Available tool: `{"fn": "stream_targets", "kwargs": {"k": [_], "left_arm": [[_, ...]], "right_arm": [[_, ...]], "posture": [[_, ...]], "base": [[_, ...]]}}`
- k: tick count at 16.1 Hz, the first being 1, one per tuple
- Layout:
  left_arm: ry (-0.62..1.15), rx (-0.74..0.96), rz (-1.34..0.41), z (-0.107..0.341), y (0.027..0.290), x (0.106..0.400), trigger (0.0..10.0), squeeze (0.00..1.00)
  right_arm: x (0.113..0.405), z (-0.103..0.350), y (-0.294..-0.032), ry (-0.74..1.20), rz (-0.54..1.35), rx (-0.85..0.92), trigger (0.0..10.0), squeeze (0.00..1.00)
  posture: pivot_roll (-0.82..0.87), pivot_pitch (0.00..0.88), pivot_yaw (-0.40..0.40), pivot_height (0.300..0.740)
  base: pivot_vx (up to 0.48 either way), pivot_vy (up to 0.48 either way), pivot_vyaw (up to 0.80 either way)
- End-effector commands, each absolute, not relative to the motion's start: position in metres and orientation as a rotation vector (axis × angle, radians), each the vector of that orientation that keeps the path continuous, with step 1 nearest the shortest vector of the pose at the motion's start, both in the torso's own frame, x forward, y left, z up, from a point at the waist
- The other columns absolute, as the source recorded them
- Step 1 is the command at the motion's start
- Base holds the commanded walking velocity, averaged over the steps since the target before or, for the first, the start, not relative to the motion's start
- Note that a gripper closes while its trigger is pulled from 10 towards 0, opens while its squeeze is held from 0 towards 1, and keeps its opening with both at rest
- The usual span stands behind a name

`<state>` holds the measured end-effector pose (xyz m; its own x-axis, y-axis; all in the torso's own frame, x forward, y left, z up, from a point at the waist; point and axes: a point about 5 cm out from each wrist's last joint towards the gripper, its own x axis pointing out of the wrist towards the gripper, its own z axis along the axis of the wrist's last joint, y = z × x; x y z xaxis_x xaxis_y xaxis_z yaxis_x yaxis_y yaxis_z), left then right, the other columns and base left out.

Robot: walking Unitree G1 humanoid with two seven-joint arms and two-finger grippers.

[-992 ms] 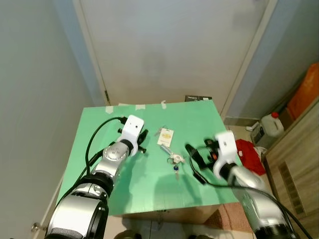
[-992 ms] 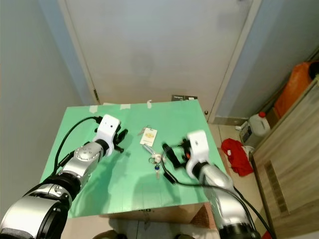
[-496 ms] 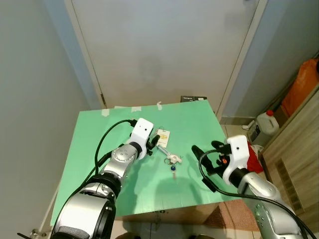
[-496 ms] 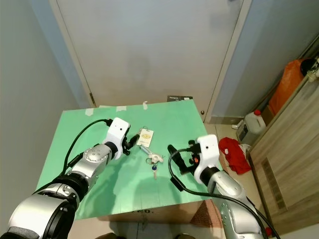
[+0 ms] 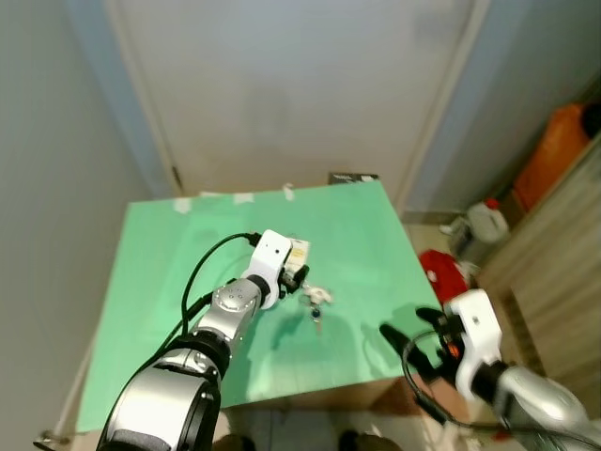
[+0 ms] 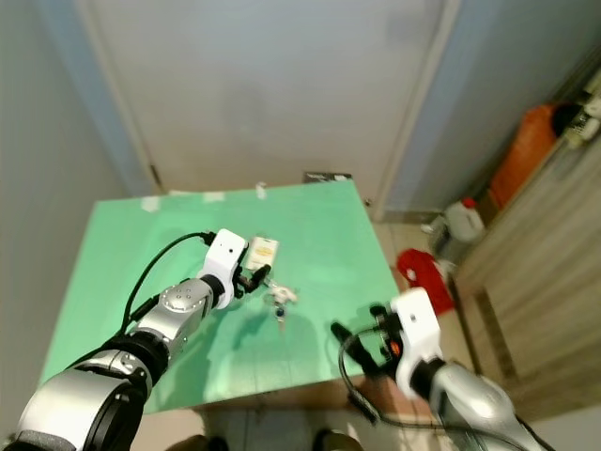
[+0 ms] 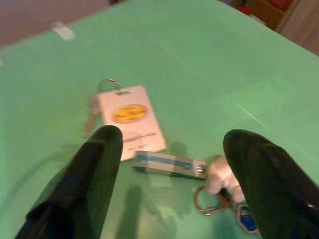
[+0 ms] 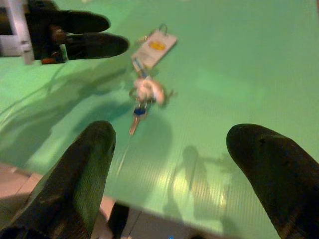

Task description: Hang keys on a hook

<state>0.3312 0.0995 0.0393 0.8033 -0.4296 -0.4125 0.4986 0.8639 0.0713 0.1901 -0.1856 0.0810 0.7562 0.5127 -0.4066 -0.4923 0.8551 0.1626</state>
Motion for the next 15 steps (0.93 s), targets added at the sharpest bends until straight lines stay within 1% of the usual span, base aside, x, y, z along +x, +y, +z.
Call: {"fn": "stream_targets", "kwargs": {"k": [1, 4, 8, 9, 11, 15], "left_arm": [[0.43, 0.165, -0.498, 0.033, 0.099, 0.327, 10.0, 1.0], [0.444, 0.182, -0.519, 0.031, 0.098, 0.326, 10.0, 1.0], [0.461, 0.223, -0.555, 0.031, 0.095, 0.325, 10.0, 1.0], [0.484, 0.233, -0.589, 0.028, 0.092, 0.322, 10.0, 0.0], [0.503, 0.244, -0.634, 0.025, 0.088, 0.318, 10.0, 0.0], [0.534, 0.262, -0.661, 0.023, 0.089, 0.317, 10.0, 0.0]], "right_arm": [[0.18, 0.086, -0.188, 0.473, 0.558, 0.045, 10.0, 0.0], [0.163, 0.086, -0.185, 0.501, 0.553, 0.062, 10.0, 0.0], [0.156, 0.088, -0.182, 0.515, 0.544, 0.069, 10.0, 0.0], [0.153, 0.089, -0.181, 0.519, 0.536, 0.074, 10.0, 0.0], [0.15, 0.089, -0.179, 0.524, 0.524, 0.08, 10.0, 0.0], [0.148, 0.088, -0.177, 0.529, 0.505, 0.089, 10.0, 0.0]], "posture": [[-0.31, 0.197, -0.009, 0.74], [-0.34, 0.211, -0.004, 0.74], [-0.35, 0.214, 0.006, 0.74], [-0.35, 0.211, 0.013, 0.74], [-0.35, 0.209, 0.019, 0.74], [-0.36, 0.208, 0.035, 0.74]], "base": [[0.0, 0.0, 0.0], [0.0, 0.0, 0.0], [0.0, 0.0, 0.0], [0.0, 0.0, 0.0], [0.0, 0.0, 0.0], [0.0, 0.0, 0.0]]}}
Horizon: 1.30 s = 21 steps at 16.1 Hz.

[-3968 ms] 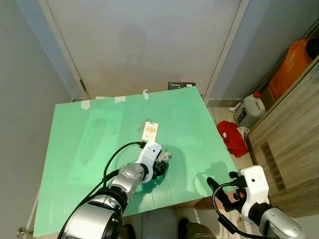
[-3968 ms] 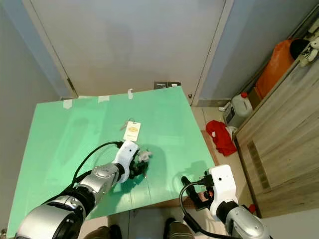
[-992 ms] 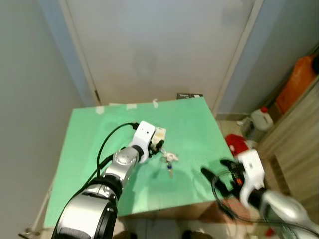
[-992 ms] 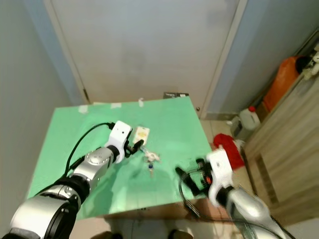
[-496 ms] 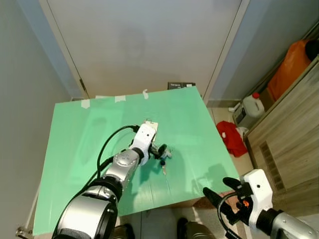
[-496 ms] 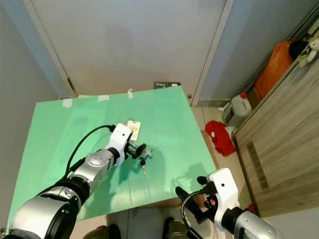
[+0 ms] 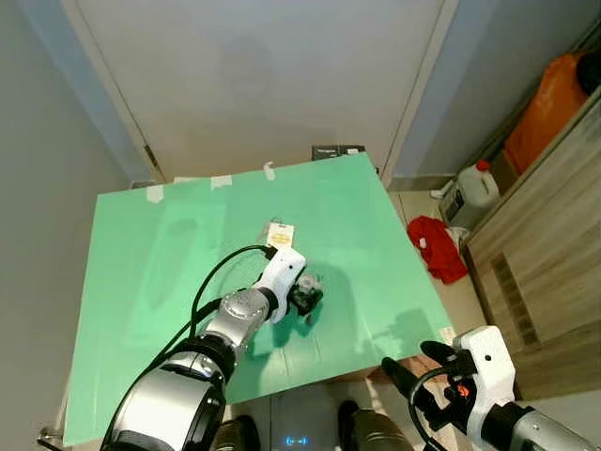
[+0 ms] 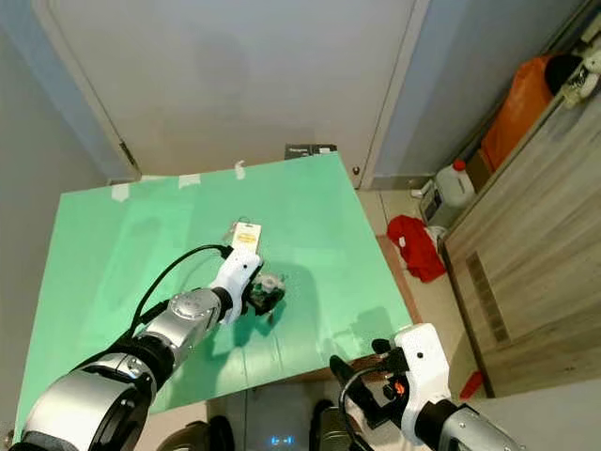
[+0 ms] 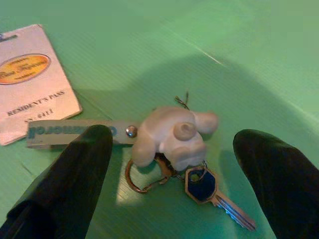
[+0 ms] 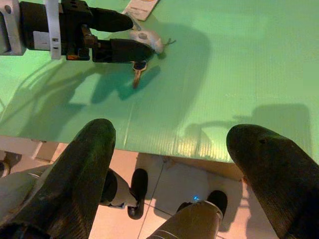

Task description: Hang keys on a hook

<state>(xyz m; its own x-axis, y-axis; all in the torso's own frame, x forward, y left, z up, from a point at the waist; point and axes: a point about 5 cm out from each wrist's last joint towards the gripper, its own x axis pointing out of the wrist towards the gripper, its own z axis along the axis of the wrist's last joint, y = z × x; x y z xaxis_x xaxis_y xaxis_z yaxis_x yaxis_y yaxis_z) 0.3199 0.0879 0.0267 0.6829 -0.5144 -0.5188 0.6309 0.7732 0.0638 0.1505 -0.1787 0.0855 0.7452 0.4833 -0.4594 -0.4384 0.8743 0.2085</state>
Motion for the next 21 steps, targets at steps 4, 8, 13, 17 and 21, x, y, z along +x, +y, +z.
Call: {"fn": "stream_targets", "kwargs": {"k": [4, 8, 13, 17, 21], "left_arm": [[0.581, 0.258, -0.656, 0.02, 0.094, 0.316, 10.0, 0.0], [0.602, 0.259, -0.658, 0.02, 0.101, 0.317, 10.0, 0.0], [0.603, 0.279, -0.657, 0.023, 0.106, 0.32, 10.0, 0.0], [0.666, 0.209, -0.663, 0.011, 0.106, 0.309, 10.0, 0.0], [0.723, 0.118, -0.706, -0.006, 0.099, 0.29, 10.0, 0.0]], "right_arm": [[0.144, 0.088, -0.178, 0.539, 0.491, 0.091, 10.0, 0.0], [0.142, 0.088, -0.177, 0.545, 0.484, 0.091, 10.0, 0.0], [0.141, 0.087, -0.176, 0.548, 0.485, 0.094, 10.0, 0.0], [0.146, 0.085, -0.173, 0.544, 0.488, 0.096, 10.0, 0.0], [0.154, 0.081, -0.17, 0.531, 0.495, 0.101, 10.0, 0.0]], "posture": [[-0.37, 0.215, 0.036, 0.74], [-0.37, 0.219, 0.037, 0.74], [-0.37, 0.216, 0.037, 0.74], [-0.34, 0.198, 0.042, 0.74], [-0.31, 0.178, 0.05, 0.74]], "base": [[0.0, 0.0, 0.0], [0.0, 0.0, 0.0], [0.0, 0.0, 0.0], [0.0, 0.0, 0.0], [0.0, 0.0, 0.0]]}}
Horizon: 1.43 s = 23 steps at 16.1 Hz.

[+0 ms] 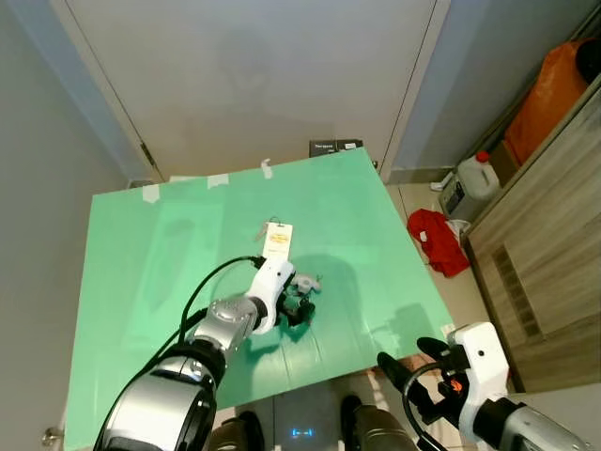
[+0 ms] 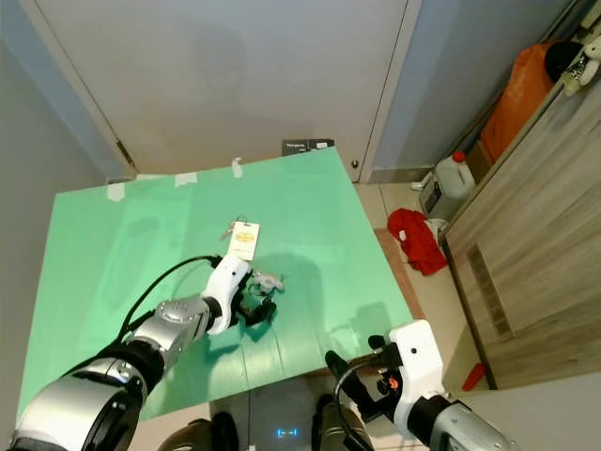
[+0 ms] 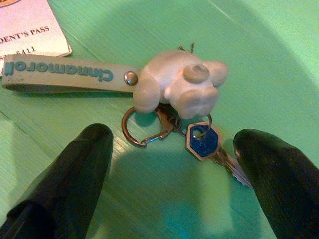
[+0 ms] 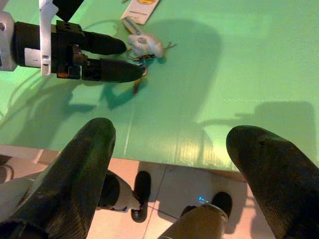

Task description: Hang keys on a hook

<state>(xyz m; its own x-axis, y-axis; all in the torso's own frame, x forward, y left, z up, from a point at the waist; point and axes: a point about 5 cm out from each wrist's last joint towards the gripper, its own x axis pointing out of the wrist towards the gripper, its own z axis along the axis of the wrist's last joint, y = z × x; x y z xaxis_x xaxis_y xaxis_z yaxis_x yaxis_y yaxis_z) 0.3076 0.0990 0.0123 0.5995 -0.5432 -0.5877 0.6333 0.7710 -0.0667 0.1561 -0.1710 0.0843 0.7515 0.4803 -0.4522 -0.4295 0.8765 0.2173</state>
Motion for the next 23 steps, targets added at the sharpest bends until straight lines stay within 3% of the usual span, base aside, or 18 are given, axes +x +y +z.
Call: {"fn": "stream_targets", "kwargs": {"k": [1, 4, 9, 16, 23], "left_arm": [[0.729, 0.11, -0.718, -0.008, 0.098, 0.287, 10.0, 0.0], [0.721, 0.151, -0.7, -0.014, 0.101, 0.281, 10.0, 0.0], [0.578, 0.334, -0.631, 0.01, 0.114, 0.308, 10.0, 0.0], [0.417, 0.343, -0.58, 0.042, 0.116, 0.333, 10.0, 0.0], [0.45, 0.357, -0.612, 0.041, 0.108, 0.334, 10.0, 0.0]], "right_arm": [[0.156, 0.081, -0.169, 0.529, 0.497, 0.102, 10.0, 0.0], [0.163, 0.08, -0.164, 0.514, 0.505, 0.109, 10.0, 0.0], [0.163, 0.077, -0.165, 0.514, 0.501, 0.11, 10.0, 0.0], [0.164, 0.077, -0.168, 0.51, 0.491, 0.112, 10.0, 0.0], [0.147, 0.083, -0.173, 0.532, 0.469, 0.104, 10.0, 0.0]], "posture": [[-0.3, 0.176, 0.052, 0.74], [-0.29, 0.165, 0.053, 0.74], [-0.29, 0.158, 0.062, 0.74], [-0.29, 0.165, 0.055, 0.74], [-0.35, 0.231, 0.061, 0.74]], "base": [[0.0, 0.0, 0.0], [0.0, 0.0, 0.0], [0.0, 0.0, 0.0], [0.0, 0.0, 0.0], [0.0, 0.0, 0.0]]}}
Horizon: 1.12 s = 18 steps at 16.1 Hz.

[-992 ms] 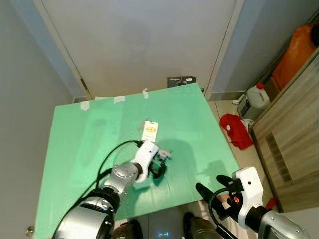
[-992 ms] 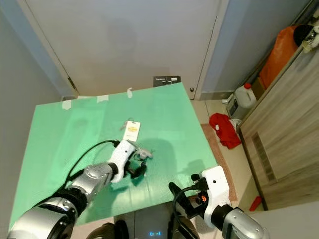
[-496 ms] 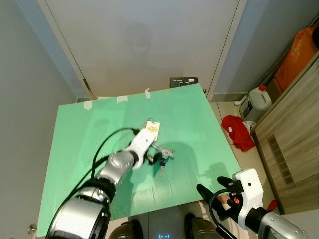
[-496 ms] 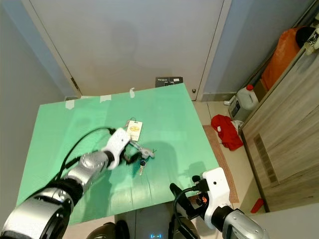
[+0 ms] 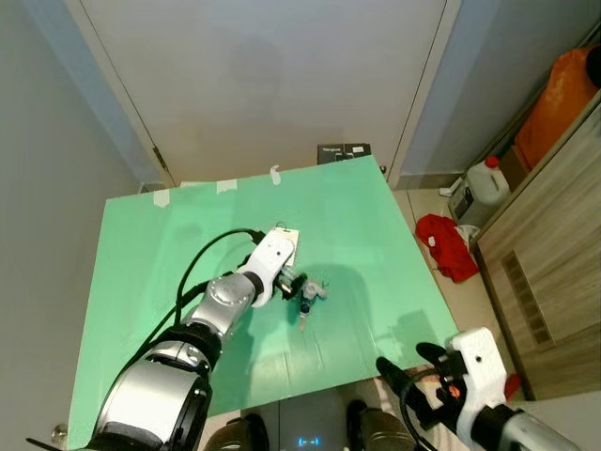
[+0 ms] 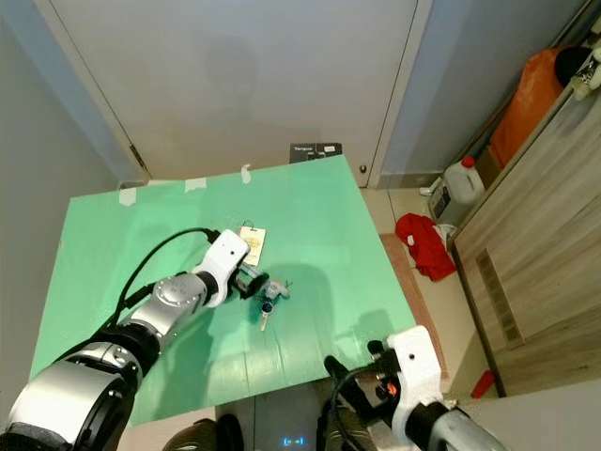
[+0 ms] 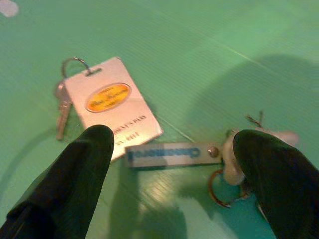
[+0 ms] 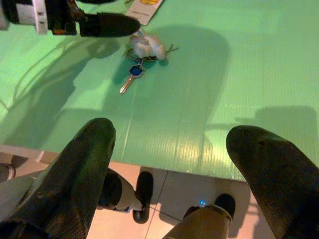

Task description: Hang keys on a hook

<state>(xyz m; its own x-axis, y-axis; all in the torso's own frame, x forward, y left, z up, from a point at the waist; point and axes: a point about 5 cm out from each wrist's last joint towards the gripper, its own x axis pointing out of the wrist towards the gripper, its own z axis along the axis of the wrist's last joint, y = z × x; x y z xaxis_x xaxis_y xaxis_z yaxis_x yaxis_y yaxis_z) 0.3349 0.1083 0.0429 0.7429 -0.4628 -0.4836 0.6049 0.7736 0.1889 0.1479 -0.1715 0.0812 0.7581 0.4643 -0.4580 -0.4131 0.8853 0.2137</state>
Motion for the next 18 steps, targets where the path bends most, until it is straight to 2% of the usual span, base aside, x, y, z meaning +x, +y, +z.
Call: {"fn": "stream_targets", "kwargs": {"k": [1, 12, 13, 14, 18], "left_arm": [[0.453, 0.356, -0.617, 0.04, 0.106, 0.333, 10.0, 0.0], [0.563, 0.396, -0.686, 0.021, 0.109, 0.318, 10.0, 0.0], [0.584, 0.395, -0.686, 0.018, 0.111, 0.316, 7.8, 0.0], [0.592, 0.387, -0.685, 0.017, 0.112, 0.315, 0.0, 0.0], [0.616, 0.312, -0.698, 0.015, 0.114, 0.312, 0.0, 0.0]], "right_arm": [[0.144, 0.083, -0.174, 0.536, 0.464, 0.104, 10.0, 0.0], [0.137, 0.088, -0.174, 0.557, 0.466, 0.1, 10.0, 0.0], [0.137, 0.087, -0.174, 0.56, 0.467, 0.103, 10.0, 0.0], [0.136, 0.087, -0.173, 0.56, 0.467, 0.104, 10.0, 0.0], [0.137, 0.087, -0.173, 0.562, 0.47, 0.107, 10.0, 0.0]], "posture": [[-0.36, 0.236, 0.062, 0.74], [-0.37, 0.281, 0.052, 0.74], [-0.37, 0.282, 0.052, 0.74], [-0.37, 0.281, 0.053, 0.74], [-0.36, 0.272, 0.053, 0.74]], "base": [[0.0, 0.0, 0.0], [0.0, 0.0, 0.0], [0.0, 0.0, 0.0], [0.0, 0.0, 0.0], [0.0, 0.0, 0.0]]}}
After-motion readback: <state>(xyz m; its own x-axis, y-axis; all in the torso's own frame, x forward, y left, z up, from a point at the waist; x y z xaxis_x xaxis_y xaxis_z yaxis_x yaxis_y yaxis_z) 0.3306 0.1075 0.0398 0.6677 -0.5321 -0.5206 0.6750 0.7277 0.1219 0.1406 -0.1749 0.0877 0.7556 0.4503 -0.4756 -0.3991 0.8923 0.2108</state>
